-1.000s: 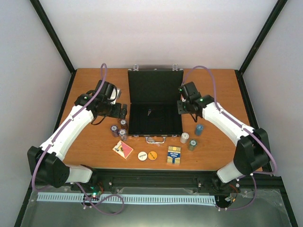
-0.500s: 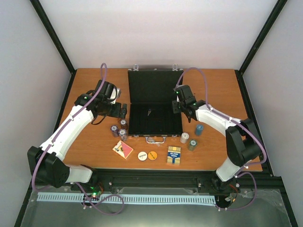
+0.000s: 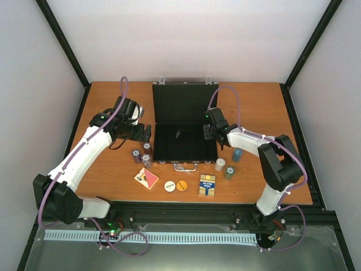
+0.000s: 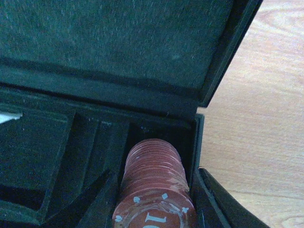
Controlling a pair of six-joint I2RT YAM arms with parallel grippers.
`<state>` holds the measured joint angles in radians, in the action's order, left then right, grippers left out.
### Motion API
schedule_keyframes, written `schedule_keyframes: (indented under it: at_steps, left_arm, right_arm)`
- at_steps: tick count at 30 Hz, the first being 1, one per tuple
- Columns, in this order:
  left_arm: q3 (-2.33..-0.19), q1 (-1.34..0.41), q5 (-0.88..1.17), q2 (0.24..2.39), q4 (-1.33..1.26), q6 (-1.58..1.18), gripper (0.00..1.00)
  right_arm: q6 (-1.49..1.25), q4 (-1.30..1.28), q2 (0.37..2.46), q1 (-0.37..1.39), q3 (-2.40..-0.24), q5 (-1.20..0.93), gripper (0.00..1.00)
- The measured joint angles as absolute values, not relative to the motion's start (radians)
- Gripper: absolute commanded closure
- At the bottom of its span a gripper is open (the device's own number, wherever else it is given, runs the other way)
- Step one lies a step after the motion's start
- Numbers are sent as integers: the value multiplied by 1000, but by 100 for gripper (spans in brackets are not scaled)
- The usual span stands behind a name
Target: Pack up texas hold em set
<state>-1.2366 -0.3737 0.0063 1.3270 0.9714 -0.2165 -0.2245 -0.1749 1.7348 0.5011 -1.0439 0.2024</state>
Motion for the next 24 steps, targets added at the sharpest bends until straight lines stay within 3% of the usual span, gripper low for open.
schedule_keyframes:
  at_steps: [2,5,10,15,24]
  left_arm:
    - [-1232,-374,7,1327,970,-217,0]
    - [-1227,-374,6,1327,969,-216,0]
    - [-1214,-374,6,1329,966,-217,0]
    - [-1193,-374,7,1329,965,-217,0]
    - [-1181,-374,7,1329,959,-218,0]
  right_arm:
    - [-233,-166,1739,508,-1029,200,49]
    - [-247,-168,1741,522,-1010,203,43]
    - [-274,-219,1732,552,-986,221,19]
    - [-300,-279,1659,584,-983,229,9]
    - [-346,-552,1542,585,-1104,262,3]
